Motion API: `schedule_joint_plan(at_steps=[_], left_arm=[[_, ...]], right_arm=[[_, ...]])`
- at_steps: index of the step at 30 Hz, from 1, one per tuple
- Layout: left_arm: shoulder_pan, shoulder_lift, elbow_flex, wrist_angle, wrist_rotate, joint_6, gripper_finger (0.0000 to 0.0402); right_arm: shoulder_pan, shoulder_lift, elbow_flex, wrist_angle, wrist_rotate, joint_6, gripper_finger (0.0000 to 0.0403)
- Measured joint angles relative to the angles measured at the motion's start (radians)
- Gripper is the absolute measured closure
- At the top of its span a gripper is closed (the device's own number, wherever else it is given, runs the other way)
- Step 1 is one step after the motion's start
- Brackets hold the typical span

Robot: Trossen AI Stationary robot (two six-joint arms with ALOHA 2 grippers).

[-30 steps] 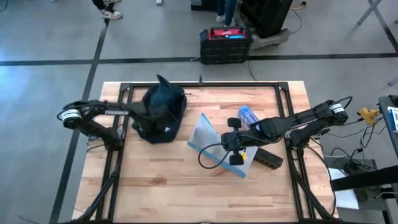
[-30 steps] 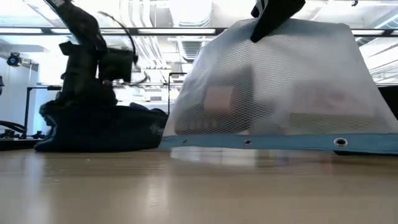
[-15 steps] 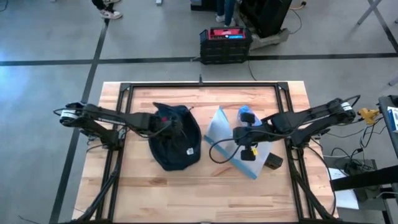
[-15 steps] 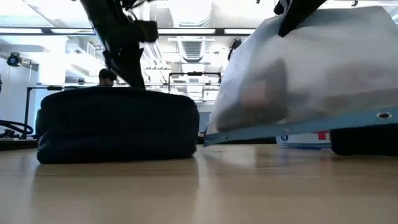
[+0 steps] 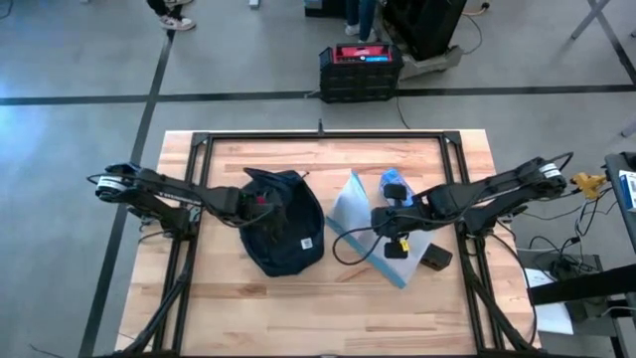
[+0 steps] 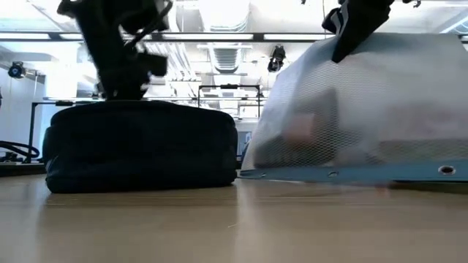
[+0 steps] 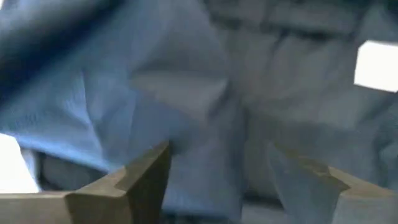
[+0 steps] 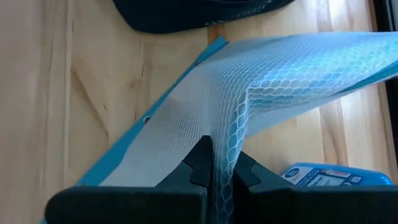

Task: Unpack backpack
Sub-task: Put the transparent zip bag into the backpack

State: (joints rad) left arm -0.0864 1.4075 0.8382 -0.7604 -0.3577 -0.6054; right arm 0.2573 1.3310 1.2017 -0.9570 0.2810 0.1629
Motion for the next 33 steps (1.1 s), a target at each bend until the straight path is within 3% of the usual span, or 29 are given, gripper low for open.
schedule_joint_plan(at_steps=[5, 8, 11, 14, 16, 17, 24, 33], left_arm=[[0.0, 0.001, -0.13, 0.153, -0.025, -0.037, 0.0121], [0.0, 0.001, -0.202, 0.31, -0.025, -0.035, 0.014], [0.001, 0.001, -0.259, 0.433, -0.025, -0.051, 0.02], [0.002, 0.001, -0.295, 0.473, -0.048, -0.091, 0.0299], [0.002, 0.001, -0.3, 0.458, -0.056, -0.117, 0.0368], [0.002, 0.001, -0.3, 0.455, -0.06, -0.129, 0.0383], [0.001, -0.045, -0.176, 0.341, -0.049, -0.127, 0.0401], [0.001, -0.142, 0.152, -0.086, -0.072, -0.079, 0.0401]], right_arm=[[0.0, 0.0, -0.002, 0.005, 0.0, -0.007, 0.0403], [0.0, -0.001, -0.002, 0.005, 0.0, -0.009, 0.0403], [0.0, -0.01, 0.002, 0.005, 0.007, -0.018, 0.0403], [0.0, -0.025, 0.009, 0.007, 0.011, -0.021, 0.0403], [0.0, -0.033, 0.017, 0.014, 0.012, -0.026, 0.0403], [0.0, -0.035, 0.023, 0.016, 0.014, -0.031, 0.0403], [0.0, -0.047, 0.103, 0.035, 0.054, -0.103, 0.0403], [0.0, -0.047, 0.302, 0.076, 0.204, -0.268, 0.0403]])
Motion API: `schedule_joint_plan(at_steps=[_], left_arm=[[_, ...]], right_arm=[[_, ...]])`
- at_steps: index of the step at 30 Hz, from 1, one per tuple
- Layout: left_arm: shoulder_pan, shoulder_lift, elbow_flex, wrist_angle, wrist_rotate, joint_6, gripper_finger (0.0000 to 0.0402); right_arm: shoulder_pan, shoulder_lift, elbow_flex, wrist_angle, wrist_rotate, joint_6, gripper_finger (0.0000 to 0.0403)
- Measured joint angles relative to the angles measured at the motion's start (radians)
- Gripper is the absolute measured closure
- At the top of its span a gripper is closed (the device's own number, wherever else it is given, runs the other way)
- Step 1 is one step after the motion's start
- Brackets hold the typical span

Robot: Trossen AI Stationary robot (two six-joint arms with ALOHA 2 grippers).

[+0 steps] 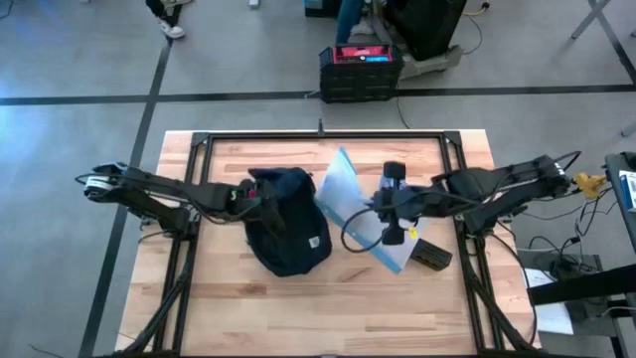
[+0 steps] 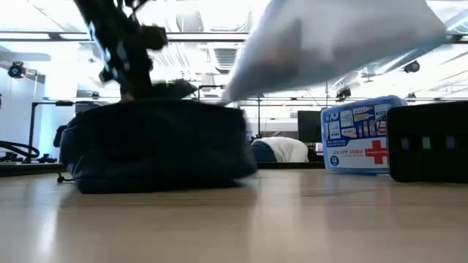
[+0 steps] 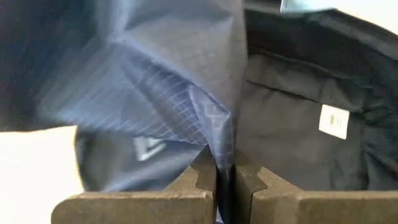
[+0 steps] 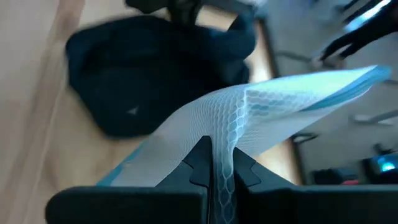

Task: Unpack backpack
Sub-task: Put the transparent zip bag into the backpack

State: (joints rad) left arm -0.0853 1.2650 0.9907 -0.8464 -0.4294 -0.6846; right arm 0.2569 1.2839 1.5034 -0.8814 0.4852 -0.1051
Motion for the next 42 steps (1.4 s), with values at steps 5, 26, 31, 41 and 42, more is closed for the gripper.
schedule_joint_plan(at_steps=[5, 26, 31, 41, 42], left_arm=[[0.001, -0.034, 0.12, -0.141, -0.036, 0.001, 0.0402], [-0.008, -0.038, 0.171, -0.1, -0.005, 0.022, 0.0401], [-0.057, -0.039, 0.157, -0.1, 0.022, 0.017, 0.0401], [-0.098, -0.042, 0.152, -0.095, -0.024, 0.011, 0.0401], [-0.1, -0.043, 0.152, -0.1, -0.026, 0.006, 0.0401]], right_arm=[[-0.002, 0.0, 0.039, 0.147, 0.0, -0.071, 0.0403], [-0.064, 0.507, -0.172, 1.108, 0.077, 0.053, 0.0403], [-0.137, 0.595, -0.202, 1.099, 0.229, 0.101, 0.0403], [-0.217, 0.667, -0.294, 0.956, -0.013, 0.361, 0.0403], [-0.217, 0.667, -0.303, 0.913, -0.013, 0.369, 0.0403]])
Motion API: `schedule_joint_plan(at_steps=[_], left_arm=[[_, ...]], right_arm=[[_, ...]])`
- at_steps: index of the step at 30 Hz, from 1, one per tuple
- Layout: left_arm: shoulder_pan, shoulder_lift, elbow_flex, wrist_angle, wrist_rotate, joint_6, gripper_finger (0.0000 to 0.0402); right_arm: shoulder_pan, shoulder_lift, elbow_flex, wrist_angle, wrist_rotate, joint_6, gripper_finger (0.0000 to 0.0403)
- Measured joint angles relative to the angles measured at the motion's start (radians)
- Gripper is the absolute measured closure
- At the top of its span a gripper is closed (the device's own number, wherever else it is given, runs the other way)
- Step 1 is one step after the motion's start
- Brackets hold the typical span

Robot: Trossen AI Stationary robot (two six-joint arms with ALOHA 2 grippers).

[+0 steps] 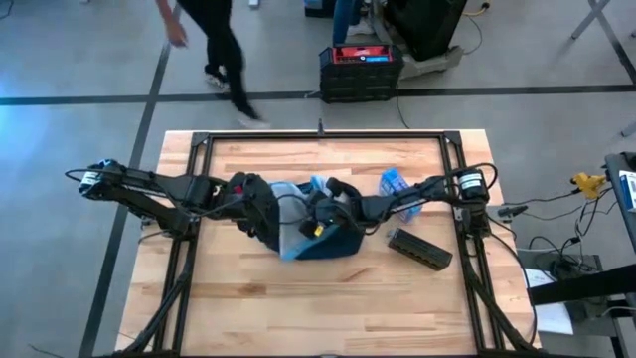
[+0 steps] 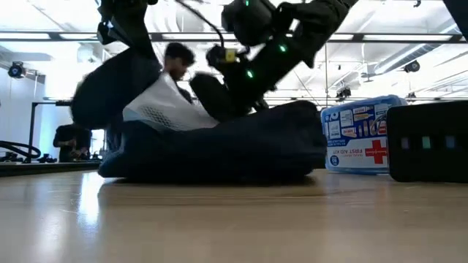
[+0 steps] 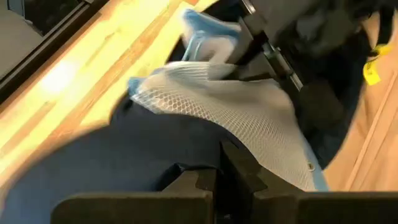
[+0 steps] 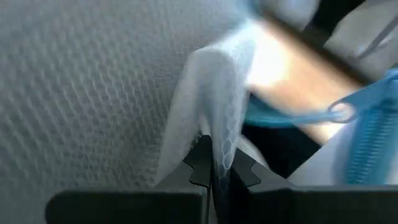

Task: Unpack backpack
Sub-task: Put the transparent zip bag into the backpack

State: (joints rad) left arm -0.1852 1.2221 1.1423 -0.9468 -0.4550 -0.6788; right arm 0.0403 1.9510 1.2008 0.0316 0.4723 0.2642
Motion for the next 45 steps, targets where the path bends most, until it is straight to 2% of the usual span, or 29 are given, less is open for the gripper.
schedule_joint_plan(at_steps=[9, 17, 23, 27, 32, 37, 41, 45], left_arm=[[-0.043, -0.003, -0.004, -0.071, -0.009, -0.086, 0.0401], [-0.085, 0.0, -0.089, 0.03, -0.03, -0.125, 0.0402], [-0.09, 0.001, -0.143, 0.083, -0.03, -0.146, 0.0402], [-0.09, -0.002, -0.145, 0.089, -0.029, -0.146, 0.0402], [-0.092, -0.005, -0.145, 0.09, -0.026, -0.144, 0.0402], [-0.092, -0.006, -0.145, 0.088, -0.025, -0.143, 0.0402], [-0.094, -0.006, -0.145, 0.089, -0.025, -0.144, 0.0402], [-0.097, -0.006, -0.145, 0.088, -0.025, -0.146, 0.0402]], right_arm=[[-0.015, -0.089, -0.043, -0.377, -0.001, 0.009, 0.0403], [-0.001, -0.286, -0.031, -0.394, -0.116, -0.243, 0.0403], [-0.002, -0.39, -0.031, -0.401, -0.191, -0.339, 0.0403], [-0.004, -0.394, -0.032, -0.456, -0.198, -0.304, 0.0403], [-0.004, -0.341, -0.055, -0.516, -0.315, -0.211, 0.0403], [-0.002, -0.309, -0.059, -0.579, -0.304, -0.205, 0.0402], [-0.002, -0.309, -0.014, -0.696, -0.289, -0.275, 0.0375], [-0.001, -0.315, 0.075, -0.827, -0.286, -0.309, 0.0306]])
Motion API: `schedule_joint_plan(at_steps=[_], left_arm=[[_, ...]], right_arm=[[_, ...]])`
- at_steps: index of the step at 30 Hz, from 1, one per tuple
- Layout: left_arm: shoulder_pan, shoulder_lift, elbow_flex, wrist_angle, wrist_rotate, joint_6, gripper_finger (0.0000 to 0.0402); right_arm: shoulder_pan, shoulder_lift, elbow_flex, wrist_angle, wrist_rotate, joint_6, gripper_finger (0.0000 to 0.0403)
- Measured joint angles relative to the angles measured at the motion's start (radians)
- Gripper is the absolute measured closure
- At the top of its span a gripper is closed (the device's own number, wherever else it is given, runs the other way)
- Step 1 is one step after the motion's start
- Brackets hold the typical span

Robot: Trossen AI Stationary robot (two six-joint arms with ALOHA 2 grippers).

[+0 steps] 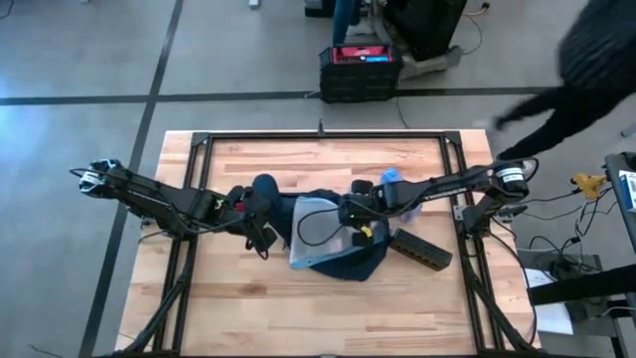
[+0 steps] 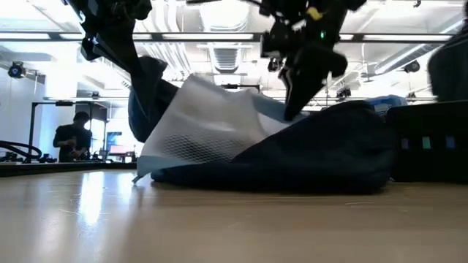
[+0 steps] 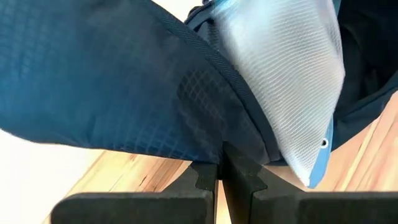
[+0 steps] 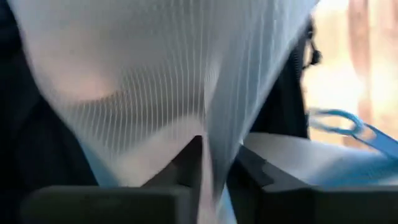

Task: Unpack backpack
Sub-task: Put the transparent zip bag into the backpack

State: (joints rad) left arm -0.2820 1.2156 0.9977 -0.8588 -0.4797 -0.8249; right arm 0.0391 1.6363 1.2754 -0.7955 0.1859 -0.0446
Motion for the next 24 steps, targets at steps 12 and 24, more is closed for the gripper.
schedule_joint_plan(at_steps=[12, 24], left_arm=[[-0.001, 0.0, 0.0, 0.013, -0.001, 0.001, 0.0402], [-0.006, -0.013, 0.02, 0.183, -0.008, 0.182, 0.0402]], right_arm=[[0.045, 0.0, 0.118, 0.281, -0.015, -0.135, 0.0138], [0.011, 0.296, 0.113, 0.752, -0.095, -0.202, 0.0375]])
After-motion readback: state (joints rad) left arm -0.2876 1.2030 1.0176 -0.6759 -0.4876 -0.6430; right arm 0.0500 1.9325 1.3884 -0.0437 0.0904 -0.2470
